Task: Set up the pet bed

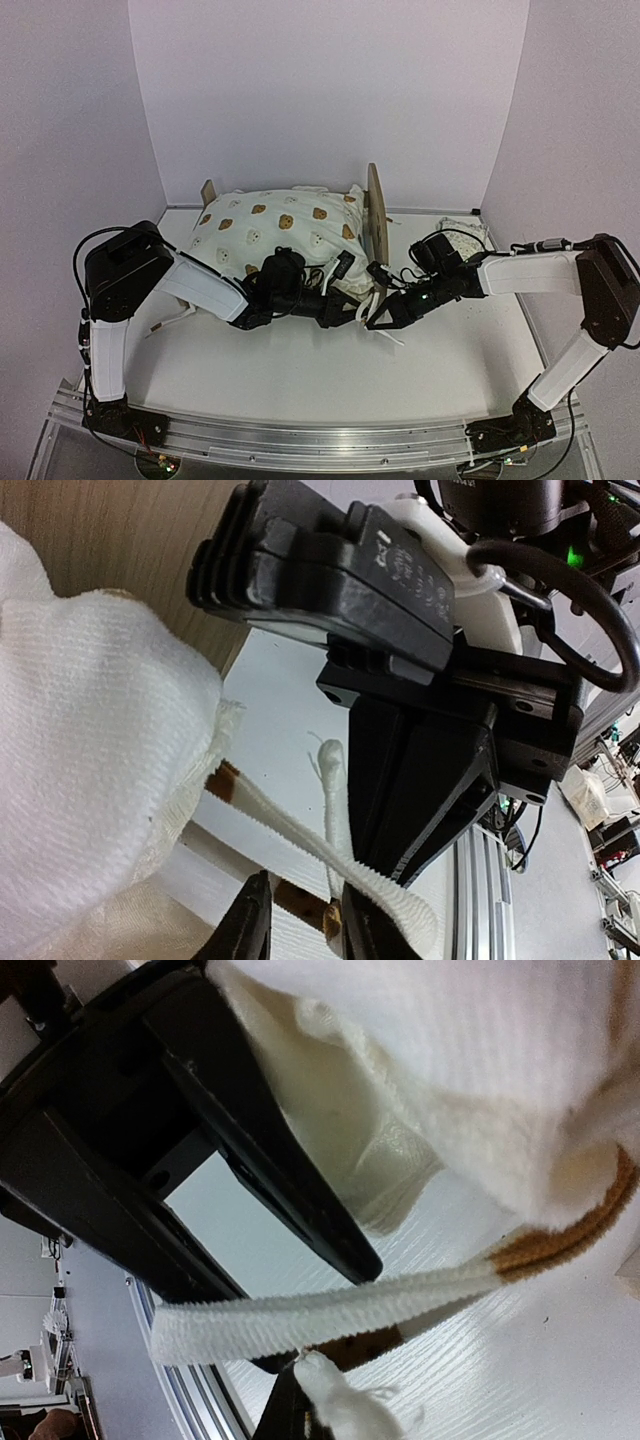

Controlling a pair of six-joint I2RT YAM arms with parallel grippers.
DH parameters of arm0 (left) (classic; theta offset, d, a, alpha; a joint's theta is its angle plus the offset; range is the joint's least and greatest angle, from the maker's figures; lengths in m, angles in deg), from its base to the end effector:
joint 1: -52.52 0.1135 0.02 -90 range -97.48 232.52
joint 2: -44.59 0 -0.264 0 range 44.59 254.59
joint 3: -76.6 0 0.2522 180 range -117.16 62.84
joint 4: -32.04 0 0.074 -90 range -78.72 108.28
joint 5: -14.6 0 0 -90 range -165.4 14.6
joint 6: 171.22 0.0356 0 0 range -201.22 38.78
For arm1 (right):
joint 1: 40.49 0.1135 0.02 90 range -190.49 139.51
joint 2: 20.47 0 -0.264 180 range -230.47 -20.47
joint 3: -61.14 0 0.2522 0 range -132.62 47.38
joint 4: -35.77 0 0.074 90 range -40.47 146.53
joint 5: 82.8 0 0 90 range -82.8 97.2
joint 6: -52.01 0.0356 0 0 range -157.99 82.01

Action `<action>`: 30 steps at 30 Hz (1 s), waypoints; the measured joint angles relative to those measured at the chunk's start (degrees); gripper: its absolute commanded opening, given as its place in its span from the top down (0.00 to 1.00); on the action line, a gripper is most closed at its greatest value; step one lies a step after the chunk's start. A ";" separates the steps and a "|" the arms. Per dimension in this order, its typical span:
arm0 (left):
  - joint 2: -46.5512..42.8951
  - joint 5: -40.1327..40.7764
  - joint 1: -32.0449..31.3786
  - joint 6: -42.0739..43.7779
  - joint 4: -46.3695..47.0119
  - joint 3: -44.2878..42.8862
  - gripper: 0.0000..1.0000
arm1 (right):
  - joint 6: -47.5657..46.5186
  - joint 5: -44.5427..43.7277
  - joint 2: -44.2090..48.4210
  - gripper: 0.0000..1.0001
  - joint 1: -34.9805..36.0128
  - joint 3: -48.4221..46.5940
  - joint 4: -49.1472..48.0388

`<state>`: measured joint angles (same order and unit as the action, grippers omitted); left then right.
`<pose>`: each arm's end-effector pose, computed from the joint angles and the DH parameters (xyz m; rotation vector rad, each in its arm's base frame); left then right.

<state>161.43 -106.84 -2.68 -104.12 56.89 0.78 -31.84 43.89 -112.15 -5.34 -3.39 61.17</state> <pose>0.2300 -0.3635 0.1545 0.9771 1.8308 -1.4047 0.2449 0.1985 0.1809 -0.9124 2.3878 1.0918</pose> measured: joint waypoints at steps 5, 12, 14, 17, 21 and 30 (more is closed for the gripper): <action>0.00 -0.55 0.00 -0.12 0.65 0.00 0.67 | -0.07 0.02 0.00 1.00 0.00 0.00 0.00; 0.46 -2.60 -0.01 -0.10 0.88 -0.78 0.68 | -0.10 0.04 0.00 1.00 0.00 0.00 0.00; 0.79 -3.07 -0.02 -0.13 0.81 -1.33 0.70 | -0.10 0.05 0.00 1.00 0.00 0.00 0.00; 1.21 -3.46 0.00 -0.24 0.98 -1.86 0.72 | -0.13 0.13 0.00 1.00 0.00 0.00 0.00; 1.64 -3.60 0.00 -0.86 0.92 -2.63 0.74 | -0.10 0.21 0.00 1.00 -0.02 0.00 -0.01; 2.48 -4.48 0.02 -1.21 0.96 -3.98 0.76 | -0.13 0.42 0.02 1.00 -0.02 0.00 0.04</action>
<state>163.91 -111.32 -2.66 -105.34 57.86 -3.20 -31.97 44.30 -112.13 -5.36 -3.39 61.21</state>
